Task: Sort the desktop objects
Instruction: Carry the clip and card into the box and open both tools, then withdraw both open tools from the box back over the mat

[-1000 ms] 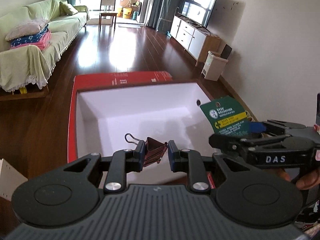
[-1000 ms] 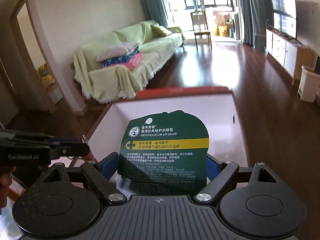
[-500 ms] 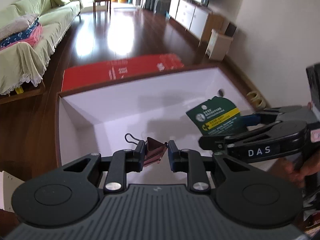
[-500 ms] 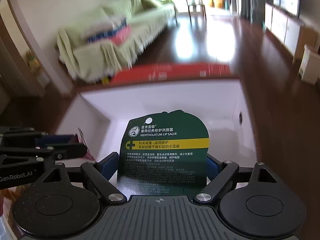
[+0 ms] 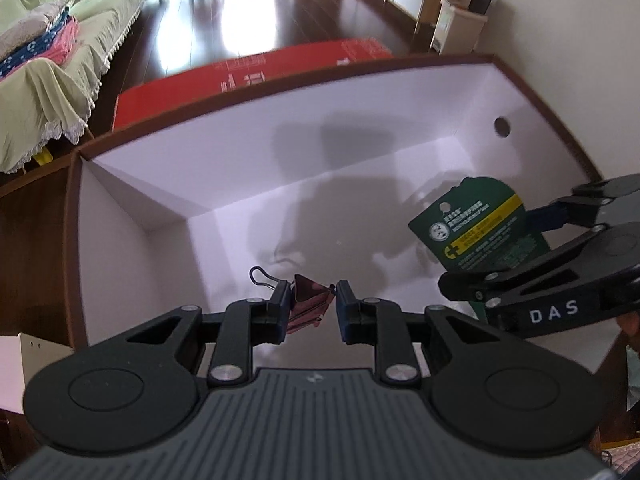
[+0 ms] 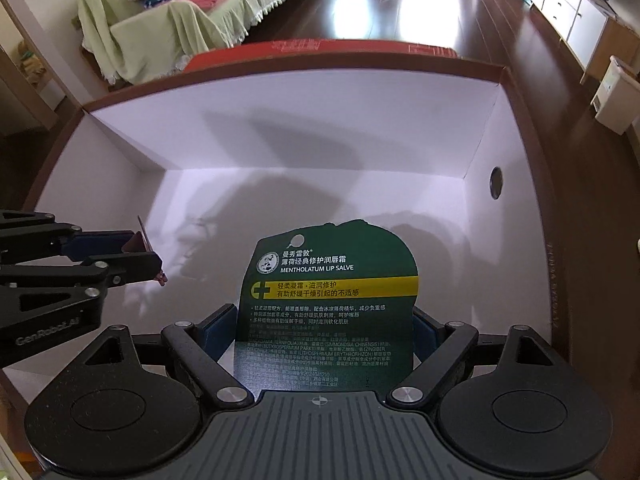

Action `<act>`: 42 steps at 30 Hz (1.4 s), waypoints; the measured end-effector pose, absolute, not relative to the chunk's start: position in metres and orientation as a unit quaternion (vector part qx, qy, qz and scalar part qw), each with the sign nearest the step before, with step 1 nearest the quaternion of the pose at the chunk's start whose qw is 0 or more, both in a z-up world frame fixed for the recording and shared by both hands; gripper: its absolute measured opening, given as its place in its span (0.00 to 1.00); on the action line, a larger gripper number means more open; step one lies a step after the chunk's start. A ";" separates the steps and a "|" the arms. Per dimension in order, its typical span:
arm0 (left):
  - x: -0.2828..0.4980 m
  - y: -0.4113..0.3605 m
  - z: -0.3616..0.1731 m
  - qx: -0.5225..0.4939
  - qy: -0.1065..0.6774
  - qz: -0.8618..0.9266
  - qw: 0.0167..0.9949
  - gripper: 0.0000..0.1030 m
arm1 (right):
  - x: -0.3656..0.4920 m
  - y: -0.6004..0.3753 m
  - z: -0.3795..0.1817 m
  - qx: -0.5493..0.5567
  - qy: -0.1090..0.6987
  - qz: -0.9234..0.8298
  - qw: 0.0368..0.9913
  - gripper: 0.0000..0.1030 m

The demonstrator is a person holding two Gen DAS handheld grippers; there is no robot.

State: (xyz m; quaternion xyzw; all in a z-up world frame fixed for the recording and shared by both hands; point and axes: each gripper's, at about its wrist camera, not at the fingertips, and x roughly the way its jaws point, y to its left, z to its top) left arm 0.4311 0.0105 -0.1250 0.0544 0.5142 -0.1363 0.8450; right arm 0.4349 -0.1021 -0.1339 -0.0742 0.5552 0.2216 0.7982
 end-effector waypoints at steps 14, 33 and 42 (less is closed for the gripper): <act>0.450 0.014 -0.146 0.041 0.565 -0.113 0.816 0.43 | 0.444 -0.099 -0.139 -0.086 0.597 0.207 0.771 0.93; 0.427 0.014 -0.122 0.062 0.565 -0.104 0.816 0.82 | 0.412 -0.117 -0.112 -0.048 0.592 0.205 0.778 0.94; 0.409 0.012 -0.100 0.059 0.554 -0.104 0.824 0.82 | 0.398 -0.115 -0.096 -0.045 0.579 0.211 0.786 0.94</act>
